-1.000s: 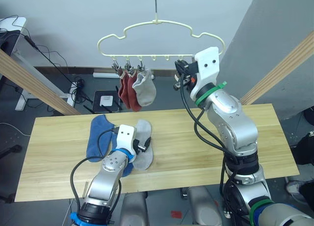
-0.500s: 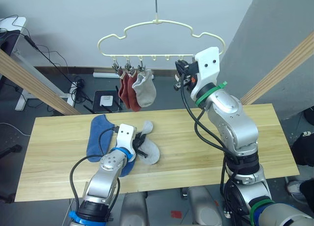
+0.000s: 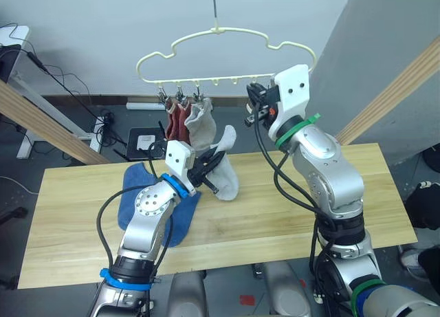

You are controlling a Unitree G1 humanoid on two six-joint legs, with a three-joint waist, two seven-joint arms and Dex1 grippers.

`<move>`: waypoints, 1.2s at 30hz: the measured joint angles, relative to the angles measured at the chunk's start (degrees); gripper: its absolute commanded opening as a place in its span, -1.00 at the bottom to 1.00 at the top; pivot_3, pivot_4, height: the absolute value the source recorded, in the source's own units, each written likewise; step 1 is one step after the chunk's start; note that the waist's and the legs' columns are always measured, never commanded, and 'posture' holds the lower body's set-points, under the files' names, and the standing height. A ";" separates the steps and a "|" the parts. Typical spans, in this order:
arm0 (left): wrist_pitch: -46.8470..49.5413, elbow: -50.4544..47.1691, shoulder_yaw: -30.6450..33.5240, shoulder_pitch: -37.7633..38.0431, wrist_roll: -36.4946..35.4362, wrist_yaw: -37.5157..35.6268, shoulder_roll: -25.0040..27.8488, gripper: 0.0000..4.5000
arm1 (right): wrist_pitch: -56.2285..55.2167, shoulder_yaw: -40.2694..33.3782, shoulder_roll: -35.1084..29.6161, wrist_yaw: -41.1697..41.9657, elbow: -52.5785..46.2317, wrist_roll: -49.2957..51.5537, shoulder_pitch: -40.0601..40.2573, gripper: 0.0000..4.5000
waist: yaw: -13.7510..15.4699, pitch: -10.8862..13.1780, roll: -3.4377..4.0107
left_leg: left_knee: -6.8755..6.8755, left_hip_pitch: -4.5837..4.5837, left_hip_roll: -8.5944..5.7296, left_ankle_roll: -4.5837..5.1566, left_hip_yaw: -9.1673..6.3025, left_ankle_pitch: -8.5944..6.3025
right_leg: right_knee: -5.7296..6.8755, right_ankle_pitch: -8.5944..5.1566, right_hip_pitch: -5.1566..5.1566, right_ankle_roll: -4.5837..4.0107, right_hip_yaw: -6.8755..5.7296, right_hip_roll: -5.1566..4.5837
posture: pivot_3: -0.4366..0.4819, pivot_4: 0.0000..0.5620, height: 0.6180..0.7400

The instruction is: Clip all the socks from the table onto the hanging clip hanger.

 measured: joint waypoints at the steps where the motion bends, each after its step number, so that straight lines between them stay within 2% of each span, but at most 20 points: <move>1: -0.12 -0.17 -0.11 -0.05 -0.01 0.06 -0.30 -1.00 | 0.13 -0.03 0.05 -0.01 -0.01 0.04 0.00 -1.00 | -0.02 0.00 0.00 | 0.01 0.00 -0.01 0.00 0.01 0.00 | 0.00 0.00 0.00 0.00 0.00 -0.01 | -0.40 0.27 1.00; 10: -1.64 3.88 -3.50 -3.97 1.70 0.85 -3.70 -1.00 | 1.28 -0.09 0.37 -0.04 -0.05 1.77 -0.28 -1.00 | -0.05 0.00 0.00 | 0.03 0.00 -0.01 0.00 -0.02 0.00 | 0.02 0.00 0.01 0.01 -0.02 0.02 | -0.42 0.27 1.00; 21: -5.06 11.34 -4.01 -10.62 2.71 1.14 -6.30 -1.00 | 3.09 -0.53 1.66 -0.20 -0.08 3.33 -0.66 -1.00 | -0.04 0.00 0.00 | 0.03 0.00 -0.01 0.01 -0.03 0.00 | 0.02 0.00 0.01 0.00 -0.02 0.02 | -0.41 0.25 1.00; 36: -6.51 12.41 -2.84 -10.75 2.62 2.44 -7.49 -1.00 | 3.93 -1.05 1.16 -1.17 -0.55 4.32 -0.85 -1.00 | -0.04 0.00 0.00 | 0.03 -0.01 -0.01 0.01 -0.03 0.00 | 0.02 0.00 0.01 0.00 -0.02 0.02 | -0.41 0.24 1.00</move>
